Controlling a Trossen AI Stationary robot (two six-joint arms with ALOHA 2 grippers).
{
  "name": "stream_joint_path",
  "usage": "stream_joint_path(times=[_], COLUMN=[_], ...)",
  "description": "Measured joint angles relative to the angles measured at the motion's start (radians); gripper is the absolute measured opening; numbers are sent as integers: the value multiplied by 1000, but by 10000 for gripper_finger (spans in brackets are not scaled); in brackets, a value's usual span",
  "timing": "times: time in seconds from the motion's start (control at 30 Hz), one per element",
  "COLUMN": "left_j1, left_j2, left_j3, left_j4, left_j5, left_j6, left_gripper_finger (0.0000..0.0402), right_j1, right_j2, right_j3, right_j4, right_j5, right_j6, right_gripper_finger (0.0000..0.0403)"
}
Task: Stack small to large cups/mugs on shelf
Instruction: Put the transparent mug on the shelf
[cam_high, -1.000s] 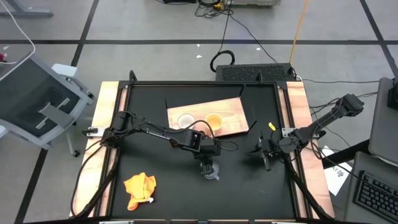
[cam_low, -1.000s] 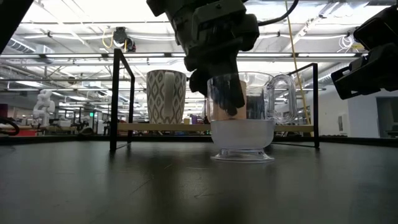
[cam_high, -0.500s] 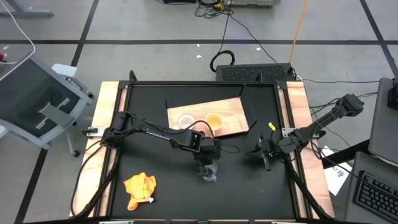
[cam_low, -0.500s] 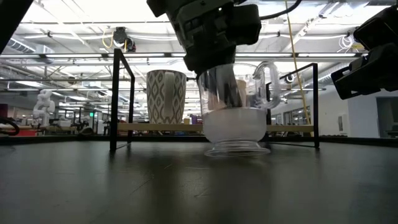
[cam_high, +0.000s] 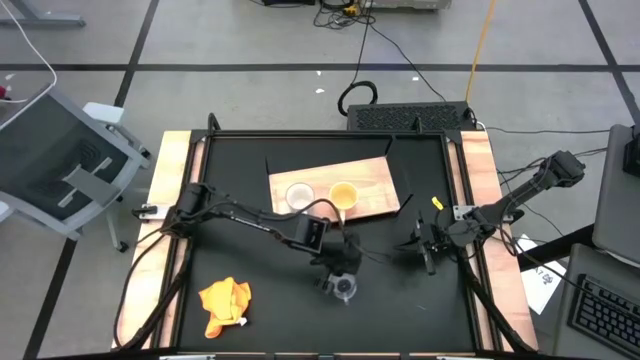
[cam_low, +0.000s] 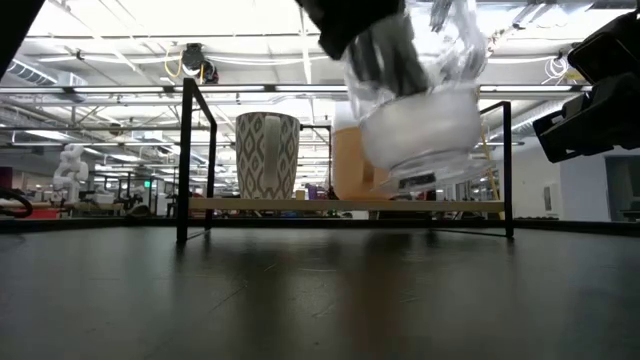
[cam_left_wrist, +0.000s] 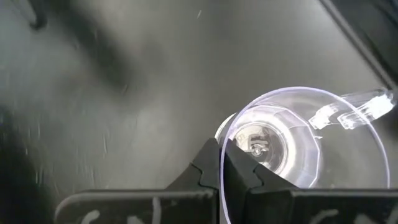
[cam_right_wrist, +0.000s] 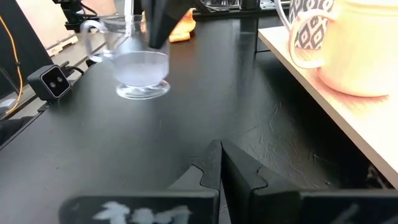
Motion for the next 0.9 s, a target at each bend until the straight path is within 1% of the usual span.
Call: stream_joint_path(times=[0.2,0.43,0.57,0.8,0.9], left_j1=[-7,-5,2,35,59], left_j2=[0,0,0,0,0], left_j3=[13,13,13,13,40], left_j4=[59,12,14,14,-12], left_j5=[-3,0,2,9,9], left_j6=[1,-19,-37,-40,-40], left_gripper_finger=[2,1,1,1,1], right_j1=[0,0,0,0,0], right_j2=[0,0,0,0,0], right_j3=[0,0,0,0,0], right_j4=[-5,-5,-5,-3,-3], right_j5=[0,0,0,0,0], right_j6=[-3,-3,-3,4,4], right_gripper_finger=[0,0,0,0,0])
